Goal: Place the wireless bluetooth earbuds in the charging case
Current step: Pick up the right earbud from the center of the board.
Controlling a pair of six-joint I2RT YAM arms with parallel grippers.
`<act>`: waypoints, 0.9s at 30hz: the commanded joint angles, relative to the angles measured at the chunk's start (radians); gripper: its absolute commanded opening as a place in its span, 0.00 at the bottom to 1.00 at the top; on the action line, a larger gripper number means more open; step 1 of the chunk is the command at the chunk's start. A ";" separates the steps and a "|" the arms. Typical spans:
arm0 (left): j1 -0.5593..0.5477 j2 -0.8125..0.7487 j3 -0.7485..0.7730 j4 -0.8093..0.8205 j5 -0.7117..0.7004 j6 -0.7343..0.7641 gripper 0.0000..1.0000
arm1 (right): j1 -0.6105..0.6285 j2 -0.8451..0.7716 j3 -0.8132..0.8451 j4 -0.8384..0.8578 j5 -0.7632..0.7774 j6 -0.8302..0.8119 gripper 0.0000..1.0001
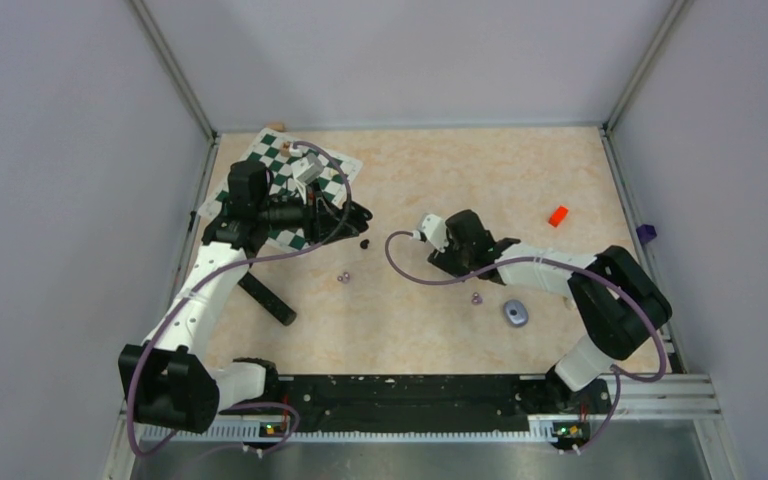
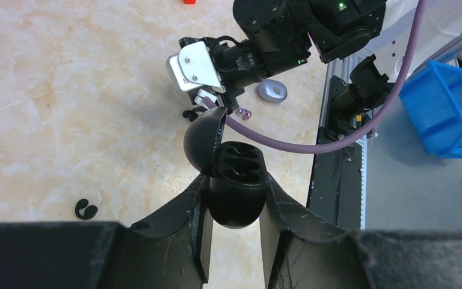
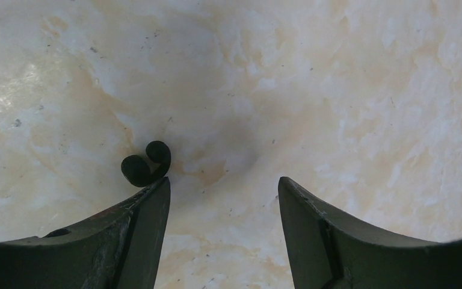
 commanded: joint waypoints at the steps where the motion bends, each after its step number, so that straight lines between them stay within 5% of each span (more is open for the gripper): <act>1: 0.004 -0.009 -0.003 0.048 0.014 -0.009 0.00 | -0.002 0.005 0.047 -0.061 -0.091 0.011 0.66; 27: 0.006 -0.004 -0.009 0.057 0.017 -0.013 0.00 | 0.006 -0.015 0.116 -0.098 -0.215 0.158 0.66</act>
